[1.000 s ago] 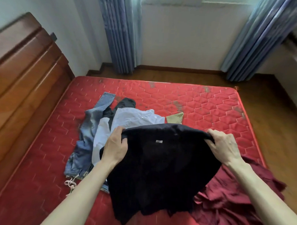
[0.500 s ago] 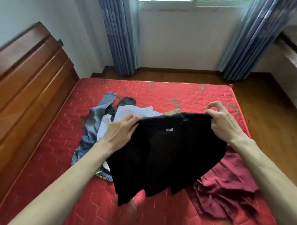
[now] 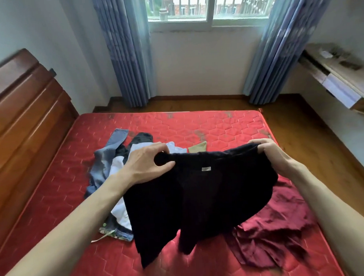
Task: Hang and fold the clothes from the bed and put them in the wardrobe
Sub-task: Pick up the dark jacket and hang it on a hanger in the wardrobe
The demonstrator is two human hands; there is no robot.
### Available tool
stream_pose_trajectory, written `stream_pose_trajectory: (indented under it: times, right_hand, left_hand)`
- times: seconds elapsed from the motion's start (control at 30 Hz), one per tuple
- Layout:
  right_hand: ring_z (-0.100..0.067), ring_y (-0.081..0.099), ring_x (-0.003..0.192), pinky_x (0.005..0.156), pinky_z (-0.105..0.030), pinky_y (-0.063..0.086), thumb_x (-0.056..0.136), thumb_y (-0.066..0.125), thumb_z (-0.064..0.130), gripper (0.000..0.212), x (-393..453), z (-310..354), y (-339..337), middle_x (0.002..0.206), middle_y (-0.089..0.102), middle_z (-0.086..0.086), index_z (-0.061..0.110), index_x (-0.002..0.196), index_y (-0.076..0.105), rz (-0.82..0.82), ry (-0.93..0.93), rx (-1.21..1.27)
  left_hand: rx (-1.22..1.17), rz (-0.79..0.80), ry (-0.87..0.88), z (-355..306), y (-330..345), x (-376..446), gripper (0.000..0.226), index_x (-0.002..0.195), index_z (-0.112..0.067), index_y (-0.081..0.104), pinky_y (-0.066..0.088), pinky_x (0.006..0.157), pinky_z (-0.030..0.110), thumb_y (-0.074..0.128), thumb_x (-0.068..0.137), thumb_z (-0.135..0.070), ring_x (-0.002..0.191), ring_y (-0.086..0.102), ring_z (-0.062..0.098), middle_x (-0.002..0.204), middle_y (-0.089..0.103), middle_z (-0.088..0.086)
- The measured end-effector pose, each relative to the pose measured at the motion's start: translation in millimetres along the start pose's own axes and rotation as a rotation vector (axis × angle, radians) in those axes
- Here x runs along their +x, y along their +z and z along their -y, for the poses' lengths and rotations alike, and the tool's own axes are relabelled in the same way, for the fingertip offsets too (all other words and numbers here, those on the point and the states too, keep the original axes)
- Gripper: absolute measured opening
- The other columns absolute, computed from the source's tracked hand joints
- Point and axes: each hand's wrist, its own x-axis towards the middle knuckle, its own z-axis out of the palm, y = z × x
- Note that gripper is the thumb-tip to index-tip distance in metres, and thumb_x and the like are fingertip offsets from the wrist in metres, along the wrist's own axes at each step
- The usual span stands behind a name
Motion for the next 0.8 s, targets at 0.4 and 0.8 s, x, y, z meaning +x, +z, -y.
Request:
stream_pose_trajectory:
  times: [0.4, 0.8]
  right_hand:
    - [-0.009, 0.07, 0.091, 0.084, -0.037, 0.056, 0.085, 0.084, 0.028, 0.024, -33, 16, 0, 0.097, 0.072, 0.014, 0.033, 0.105, 0.07, -0.016, -0.433, -0.578]
    - [-0.016, 0.071, 0.071, 0.062, -0.029, 0.046, 0.098, 0.059, 0.053, 0.03, -81, 19, 21, 0.081, 0.073, 0.009, 0.024, 0.099, 0.069, -0.387, -0.51, -0.947]
  left_hand:
    - [-0.124, -0.062, 0.065, 8, -14, 25, 0.013, 0.088, -0.015, 0.066, 0.045, 0.086, 0.033, 0.067, 0.099, -0.021, 0.093, 0.052, 0.014, 0.093, 0.051, -0.012]
    - [-0.29, -0.106, 0.094, -13, -7, 35, 0.009, 0.098, -0.013, 0.058, 0.047, 0.088, 0.039, 0.053, 0.106, -0.012, 0.095, 0.057, 0.022, 0.098, 0.06, -0.002]
